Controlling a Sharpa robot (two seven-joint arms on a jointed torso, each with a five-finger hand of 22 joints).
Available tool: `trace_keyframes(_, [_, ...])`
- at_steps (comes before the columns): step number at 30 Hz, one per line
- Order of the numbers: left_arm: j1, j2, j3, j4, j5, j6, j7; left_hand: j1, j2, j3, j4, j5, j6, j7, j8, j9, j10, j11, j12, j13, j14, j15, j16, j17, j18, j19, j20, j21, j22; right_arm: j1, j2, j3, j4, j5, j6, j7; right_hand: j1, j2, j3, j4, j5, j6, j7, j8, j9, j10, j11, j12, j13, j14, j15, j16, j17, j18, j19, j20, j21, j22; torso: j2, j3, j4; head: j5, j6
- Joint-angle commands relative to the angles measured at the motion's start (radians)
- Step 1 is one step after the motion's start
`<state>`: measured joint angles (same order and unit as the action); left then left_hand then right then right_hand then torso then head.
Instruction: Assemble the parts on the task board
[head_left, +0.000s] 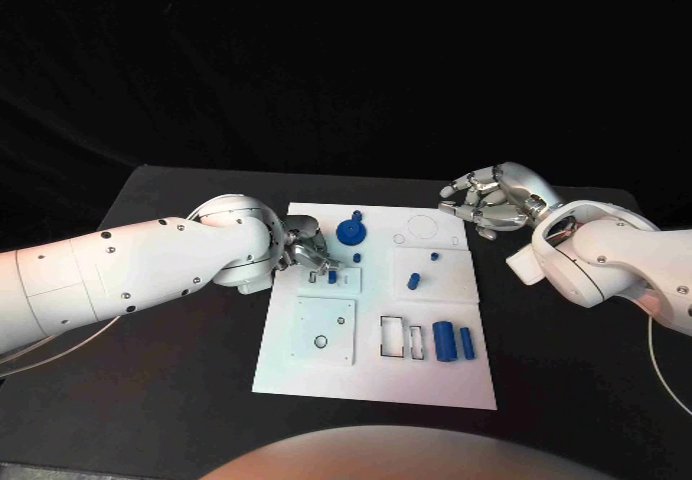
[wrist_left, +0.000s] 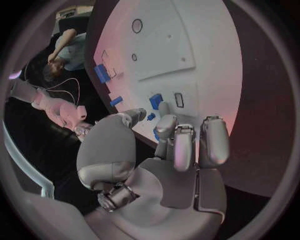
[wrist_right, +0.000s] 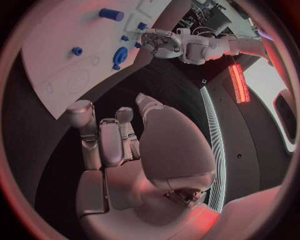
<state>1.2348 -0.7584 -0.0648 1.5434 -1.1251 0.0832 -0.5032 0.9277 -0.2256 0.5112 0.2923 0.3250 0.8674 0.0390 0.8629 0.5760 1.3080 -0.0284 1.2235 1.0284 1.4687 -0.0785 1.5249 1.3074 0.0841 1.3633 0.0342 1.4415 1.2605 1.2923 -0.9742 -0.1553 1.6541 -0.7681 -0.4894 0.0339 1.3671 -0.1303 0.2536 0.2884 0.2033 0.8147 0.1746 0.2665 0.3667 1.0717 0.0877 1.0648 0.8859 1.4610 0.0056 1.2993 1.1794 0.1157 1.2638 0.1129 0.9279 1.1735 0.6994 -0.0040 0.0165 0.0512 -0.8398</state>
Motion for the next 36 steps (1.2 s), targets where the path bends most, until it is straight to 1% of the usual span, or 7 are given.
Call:
trace_keyframes(1, [0.006,0.000,0.007,0.000,0.035,-0.004,0.003,-0.012,-0.002,-0.017,0.001,-0.004,-0.003,0.005,-0.004,-0.002,-0.003,0.004,-0.006,0.000,0.078,-0.001,0.000,0.173,-0.018,0.004,0.000,0.000,0.000,-0.001,0.002,0.000,-0.002,-0.001,0.011,0.010,-0.014,0.000,-0.004,0.002,0.003,-0.007,-0.002,0.002,-0.001,-0.005,-0.001,-0.007,-0.001,-0.005,0.003,-0.005,-0.003,0.017,-0.005,0.000,-0.006,-0.003,0.000,0.0000,-0.0001,0.000,0.002])
trace_keyframes(9, [0.019,-0.002,0.028,-0.013,0.077,0.008,0.004,-0.013,-0.004,-0.031,0.000,-0.005,-0.004,0.005,-0.005,-0.001,-0.009,0.004,-0.012,-0.009,0.077,-0.001,-0.003,0.168,-0.016,-0.001,0.000,-0.004,-0.008,-0.003,0.004,0.000,-0.006,0.001,0.013,0.010,-0.014,0.000,-0.004,0.002,0.003,-0.007,-0.002,0.002,-0.001,-0.005,-0.001,-0.007,-0.001,-0.005,0.003,-0.005,-0.003,0.017,-0.005,0.000,-0.006,-0.003,0.000,0.0007,-0.0002,0.000,0.008])
trace_keyframes(12, [0.028,-0.006,0.034,-0.021,0.084,0.031,0.002,-0.002,-0.003,-0.041,-0.002,-0.004,-0.012,0.007,-0.008,-0.002,-0.020,0.006,-0.024,-0.024,0.075,0.000,-0.007,0.161,-0.013,-0.011,0.001,-0.011,-0.023,-0.004,0.004,0.000,-0.007,0.001,0.013,0.010,-0.016,0.000,-0.005,0.002,0.003,-0.007,-0.002,0.002,-0.001,-0.005,-0.001,-0.006,-0.001,-0.006,0.003,-0.006,-0.004,0.017,-0.006,0.000,-0.008,-0.004,0.000,0.0002,-0.0001,0.001,0.010])
trace_keyframes(15, [0.045,-0.008,0.040,-0.048,0.093,0.075,0.002,0.047,0.003,-0.061,-0.002,-0.002,-0.040,0.019,-0.025,-0.008,-0.055,0.016,-0.058,-0.069,0.071,0.007,-0.013,0.150,-0.008,-0.027,0.005,-0.023,-0.045,-0.005,0.004,0.000,-0.008,0.002,0.014,0.010,-0.016,0.000,-0.005,0.002,0.003,-0.007,-0.002,0.002,-0.001,-0.005,-0.001,-0.006,-0.001,-0.006,0.003,-0.006,-0.004,0.017,-0.006,0.000,-0.008,-0.004,-0.001,0.0008,0.0020,0.004,0.013])
trace_keyframes(19, [0.069,-0.006,0.043,-0.094,0.090,0.106,0.003,0.105,0.013,-0.082,-0.001,0.003,-0.089,0.046,-0.071,-0.034,-0.117,0.039,-0.117,-0.149,0.068,0.027,-0.019,0.139,-0.002,-0.049,0.019,-0.042,-0.077,-0.005,0.005,0.000,-0.009,0.002,0.014,0.010,-0.016,0.000,-0.005,0.001,0.003,-0.008,-0.002,0.003,-0.001,-0.005,-0.001,-0.006,-0.001,-0.006,0.003,-0.005,-0.002,0.017,-0.005,0.000,-0.007,-0.003,-0.001,0.0017,0.0021,0.006,0.017])
trace_keyframes(23, [0.085,0.000,0.044,-0.148,0.075,0.132,0.003,0.110,0.015,-0.090,0.000,0.003,-0.102,0.054,-0.084,-0.043,-0.129,0.046,-0.127,-0.163,0.068,0.033,-0.017,0.141,-0.002,-0.049,0.024,-0.042,-0.076,-0.006,0.006,0.000,-0.011,0.002,0.015,0.010,-0.017,0.000,-0.005,0.001,0.004,-0.007,-0.002,0.003,-0.001,-0.004,-0.001,-0.005,0.001,-0.006,0.003,-0.006,-0.003,0.017,-0.005,0.000,-0.006,-0.002,0.001,0.0002,-0.0015,0.012,0.025])
trace_keyframes(36, [0.092,0.040,0.041,-0.251,0.046,0.195,0.006,0.105,0.020,-0.096,0.001,0.002,-0.100,0.055,-0.087,-0.046,-0.126,0.048,-0.122,-0.158,0.070,0.035,-0.015,0.146,-0.003,-0.044,0.026,-0.040,-0.070,-0.006,0.006,0.000,-0.011,0.002,0.015,0.009,-0.017,0.000,-0.005,0.001,0.004,-0.007,-0.002,0.003,-0.001,-0.004,-0.001,-0.005,0.001,-0.006,0.003,-0.006,-0.003,0.017,-0.005,0.000,-0.006,-0.002,0.002,-0.0006,0.0004,0.013,0.027])
